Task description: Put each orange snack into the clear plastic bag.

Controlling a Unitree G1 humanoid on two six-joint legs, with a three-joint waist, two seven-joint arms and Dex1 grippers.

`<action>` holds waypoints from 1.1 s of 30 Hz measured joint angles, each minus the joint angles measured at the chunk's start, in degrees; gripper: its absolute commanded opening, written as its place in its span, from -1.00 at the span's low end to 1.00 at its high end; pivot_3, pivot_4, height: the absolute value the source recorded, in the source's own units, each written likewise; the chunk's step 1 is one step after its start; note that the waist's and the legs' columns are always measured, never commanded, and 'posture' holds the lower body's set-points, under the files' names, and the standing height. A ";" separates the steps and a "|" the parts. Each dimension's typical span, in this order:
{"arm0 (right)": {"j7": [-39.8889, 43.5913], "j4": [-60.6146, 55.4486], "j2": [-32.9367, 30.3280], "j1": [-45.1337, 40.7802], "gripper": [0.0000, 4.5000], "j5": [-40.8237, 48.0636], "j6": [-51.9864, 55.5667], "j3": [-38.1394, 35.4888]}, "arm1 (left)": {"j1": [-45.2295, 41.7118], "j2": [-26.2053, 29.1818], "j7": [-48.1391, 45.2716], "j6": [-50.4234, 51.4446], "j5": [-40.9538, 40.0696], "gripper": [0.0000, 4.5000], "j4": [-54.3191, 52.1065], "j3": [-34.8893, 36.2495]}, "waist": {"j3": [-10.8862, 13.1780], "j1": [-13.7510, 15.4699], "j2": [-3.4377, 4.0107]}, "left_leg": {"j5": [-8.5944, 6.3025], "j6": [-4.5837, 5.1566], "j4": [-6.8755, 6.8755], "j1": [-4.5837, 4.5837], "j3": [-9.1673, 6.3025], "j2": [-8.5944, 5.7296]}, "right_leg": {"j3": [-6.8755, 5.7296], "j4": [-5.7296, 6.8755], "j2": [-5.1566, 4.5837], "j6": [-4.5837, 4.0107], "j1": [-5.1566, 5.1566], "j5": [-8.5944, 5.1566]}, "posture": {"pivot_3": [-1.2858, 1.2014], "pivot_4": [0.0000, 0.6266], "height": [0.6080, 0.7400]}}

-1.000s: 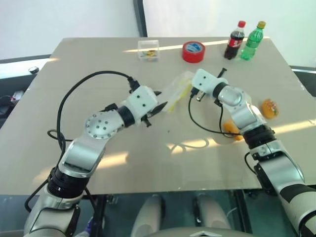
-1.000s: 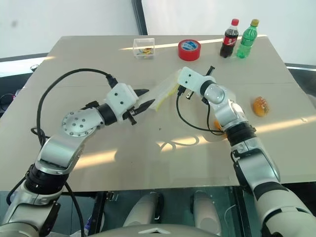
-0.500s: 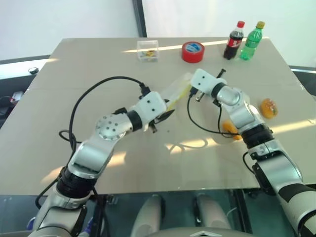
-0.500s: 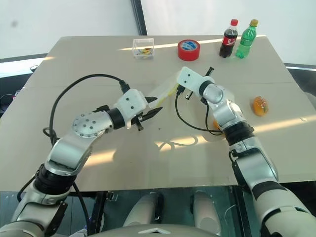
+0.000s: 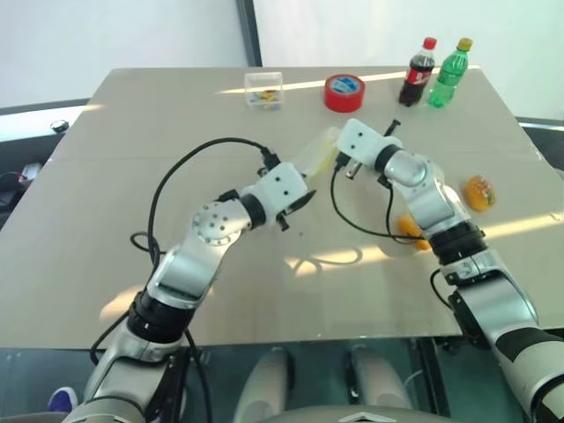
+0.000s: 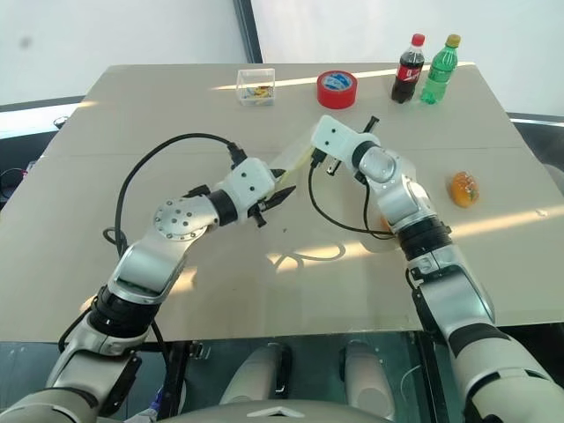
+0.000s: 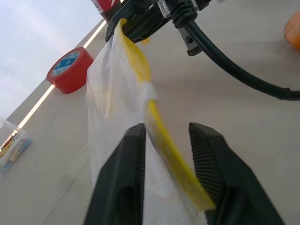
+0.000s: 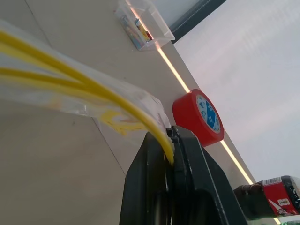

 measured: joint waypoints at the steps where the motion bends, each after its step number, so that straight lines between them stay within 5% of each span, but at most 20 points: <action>1: 0.01 -0.15 0.00 0.05 -1.00 0.00 0.12 0.00 | 0.00 0.01 -0.09 -0.17 0.19 -0.98 0.04 0.01 | 0.00 0.01 0.00 | 0.00 0.00 0.00 0.00 0.00 0.00 | 0.00 0.00 0.00 0.00 0.00 0.00 | 0.03 -0.52 1.00; 8: 1.42 -3.09 -0.79 2.25 -1.00 -0.51 2.66 0.55 | -0.02 2.15 -1.24 -4.21 2.10 -0.98 2.29 0.19 | 0.00 0.02 0.00 | 0.00 0.00 0.00 0.00 -0.01 0.00 | -0.01 0.00 0.00 0.00 0.00 0.00 | 0.03 -0.52 1.00; 11: 4.51 -6.47 -1.67 5.41 -0.59 0.18 5.66 0.91 | -0.70 5.14 -1.61 -9.76 3.48 -1.00 6.76 1.34 | 0.00 0.04 0.00 | -0.01 0.02 0.02 0.00 -0.03 0.00 | -0.03 0.01 0.00 0.00 0.00 0.00 | 0.03 -0.52 1.00; 15: 5.14 -11.91 -2.99 9.57 0.23 1.37 10.26 -0.84 | -1.70 7.69 -2.26 -16.28 4.34 -1.00 12.98 3.62 | 0.00 0.13 0.01 | -0.04 0.06 0.04 -0.02 -0.04 -0.02 | -0.05 0.00 -0.04 0.00 0.00 0.00 | 0.03 -0.52 1.00; 18: 5.75 -19.17 -2.42 12.59 0.23 3.54 15.35 -2.75 | -1.93 7.45 -2.58 -19.32 4.98 -1.00 13.73 3.56 | 0.00 0.14 0.01 | -0.04 0.08 0.04 -0.05 -0.07 -0.02 | -0.07 0.00 -0.04 0.00 0.00 0.00 | 0.03 -0.52 1.00; 21: 6.27 -23.49 -1.22 14.58 -0.08 5.78 18.64 -4.61 | -1.94 7.49 -2.62 -20.13 5.31 -1.00 13.87 3.59 | 0.00 0.19 0.00 | -0.10 0.17 0.05 -0.05 -0.11 -0.01 | -0.10 0.01 -0.03 0.00 0.00 0.00 | 0.03 -0.52 1.00; 26: 6.26 -35.54 6.79 17.16 -0.99 16.31 32.07 -10.36 | -1.93 7.19 -2.66 -21.61 5.47 -1.00 14.21 3.65 | 0.00 0.03 0.01 | -0.12 0.21 0.09 -0.01 -0.13 0.00 | -0.11 0.10 0.01 0.00 0.01 0.00 | 0.03 -0.52 1.00; 33: 4.95 -38.34 11.23 17.15 -0.99 23.06 39.03 -10.27 | -1.96 7.17 -2.65 -22.28 5.92 -1.00 15.06 4.16 | 0.01 0.08 0.02 | -0.12 0.21 0.11 -0.02 -0.15 -0.02 | -0.12 0.08 0.00 0.00 0.02 0.00 | 0.03 -0.52 1.00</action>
